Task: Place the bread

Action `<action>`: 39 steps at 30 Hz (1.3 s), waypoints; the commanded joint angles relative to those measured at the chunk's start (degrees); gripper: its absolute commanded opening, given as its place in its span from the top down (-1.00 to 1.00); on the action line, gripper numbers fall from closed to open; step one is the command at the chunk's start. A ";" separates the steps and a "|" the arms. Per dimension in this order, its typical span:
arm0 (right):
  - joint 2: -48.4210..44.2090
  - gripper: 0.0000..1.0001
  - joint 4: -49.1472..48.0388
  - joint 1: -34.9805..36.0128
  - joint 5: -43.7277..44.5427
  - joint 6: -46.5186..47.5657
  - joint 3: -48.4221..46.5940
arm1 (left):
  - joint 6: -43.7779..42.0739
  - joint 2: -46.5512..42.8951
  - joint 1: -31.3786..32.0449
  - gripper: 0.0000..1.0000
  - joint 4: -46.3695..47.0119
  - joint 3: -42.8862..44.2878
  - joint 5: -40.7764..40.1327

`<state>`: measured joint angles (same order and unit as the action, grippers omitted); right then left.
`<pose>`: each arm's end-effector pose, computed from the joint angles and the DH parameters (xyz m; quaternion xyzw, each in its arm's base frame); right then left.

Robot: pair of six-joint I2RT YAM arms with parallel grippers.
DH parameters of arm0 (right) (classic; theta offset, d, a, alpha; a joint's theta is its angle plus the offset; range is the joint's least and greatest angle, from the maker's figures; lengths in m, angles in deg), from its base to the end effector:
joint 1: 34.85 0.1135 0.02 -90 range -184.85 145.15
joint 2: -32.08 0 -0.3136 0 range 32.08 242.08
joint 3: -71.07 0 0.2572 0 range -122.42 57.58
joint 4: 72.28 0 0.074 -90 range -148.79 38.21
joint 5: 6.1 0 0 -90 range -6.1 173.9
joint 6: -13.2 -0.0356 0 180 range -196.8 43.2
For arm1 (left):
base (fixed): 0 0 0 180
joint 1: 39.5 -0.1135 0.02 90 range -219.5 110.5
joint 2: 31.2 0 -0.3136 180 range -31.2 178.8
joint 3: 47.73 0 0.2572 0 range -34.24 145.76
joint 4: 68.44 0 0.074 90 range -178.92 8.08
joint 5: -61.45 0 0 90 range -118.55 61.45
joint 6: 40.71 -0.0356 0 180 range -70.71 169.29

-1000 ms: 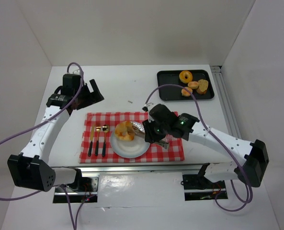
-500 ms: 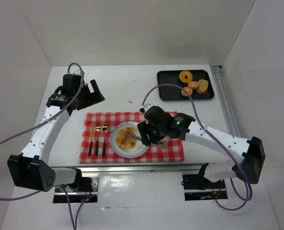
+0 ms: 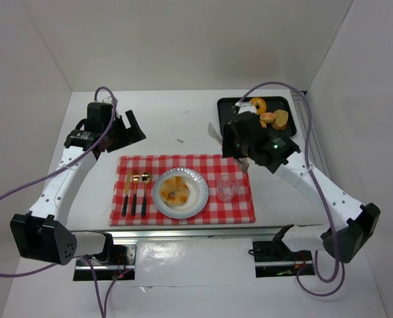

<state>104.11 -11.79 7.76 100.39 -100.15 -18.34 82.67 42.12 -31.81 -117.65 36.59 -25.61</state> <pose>0.1891 0.1602 0.4147 -0.0956 0.9047 0.1040 0.4019 0.2659 -0.0377 0.3952 -0.1890 0.8793 -0.1748 0.4007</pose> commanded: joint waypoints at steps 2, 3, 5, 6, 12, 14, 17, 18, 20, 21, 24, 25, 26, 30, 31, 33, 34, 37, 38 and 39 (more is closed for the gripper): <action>1.97 -0.29 -8.48 -13.14 4.26 -0.21 -0.98 | 0.10 0.68 -0.21 -0.98 1.27 0.89 0.93; 2.93 -0.29 -9.81 -18.65 3.73 -0.20 -0.98 | -0.42 0.68 -0.21 -0.98 1.27 0.89 1.45; 5.83 -0.29 -13.75 -23.78 1.80 -0.20 -0.98 | -0.43 1.21 -0.21 -0.98 1.27 0.89 1.45; 6.97 -0.29 -15.26 -28.41 0.49 0.41 -0.46 | -0.43 1.21 -0.21 -0.98 1.27 0.89 1.45; 19.89 -0.31 -20.28 -36.02 -4.63 2.78 -5.80 | -0.95 2.35 -0.21 -0.98 1.80 0.89 1.98; 24.88 -0.31 -20.28 -37.42 -4.10 4.36 -10.62 | -0.95 2.88 -0.21 -0.98 1.80 0.89 1.98; 30.25 -0.29 -20.28 -39.26 -4.71 5.42 -15.72 | -0.95 4.11 -0.21 -0.98 1.80 0.89 1.98; 31.32 -0.29 -20.28 -39.27 -4.71 5.42 -16.88 | -0.95 4.11 -0.21 -0.98 1.80 0.89 1.98; 32.99 -0.29 -20.28 -40.49 -4.71 5.95 -19.51 | -0.95 4.63 -0.21 -0.98 1.80 0.89 1.98; 34.57 -0.29 -20.28 -40.50 -5.32 5.95 -20.49 | -0.95 4.64 -0.21 -0.98 1.80 0.89 1.98; 37.39 -0.26 -19.67 -41.03 -4.80 5.95 -22.96 | -0.95 5.17 -0.21 -0.98 1.80 0.89 1.98; 38.00 -0.24 -19.67 -41.03 -5.32 5.95 -23.65 | -0.95 5.17 -0.21 -0.98 1.80 0.89 1.98; 38.71 -0.24 -19.67 -41.64 -5.85 6.47 -24.18 | -0.95 5.17 -0.21 -0.98 1.80 1.41 1.98; 42.49 -0.21 -19.05 -42.96 -8.22 6.48 -27.52 | -0.95 5.69 -0.21 -0.98 1.80 1.42 1.98; 43.80 -0.21 -18.27 -42.96 -9.01 7.00 -27.53 | -0.95 5.69 -0.21 -0.98 1.80 1.42 1.98; 45.03 -0.21 -17.74 -42.96 -9.80 7.53 -29.10 | -1.48 6.22 -0.21 -0.98 1.80 1.42 1.98; 45.65 -0.21 -17.21 -43.48 -10.33 7.53 -29.11 | -1.48 6.22 -0.21 -0.98 1.80 1.42 1.98; 46.18 -0.18 -17.90 -44.02 -12.26 7.53 -28.41 | -1.48 6.22 -0.21 -0.98 1.80 1.42 1.98; 46.18 -0.16 -17.91 -44.54 -12.79 7.53 -28.41 | -1.48 6.22 -0.21 -0.98 1.80 1.42 1.98; 46.18 -0.13 -17.91 -44.54 -12.80 7.53 -28.41 | -1.48 6.22 -0.21 -0.98 1.80 1.42 1.98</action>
<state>150.88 -28.33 -35.85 89.84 -93.42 -44.42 82.28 48.33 -31.81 -117.04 36.59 -24.19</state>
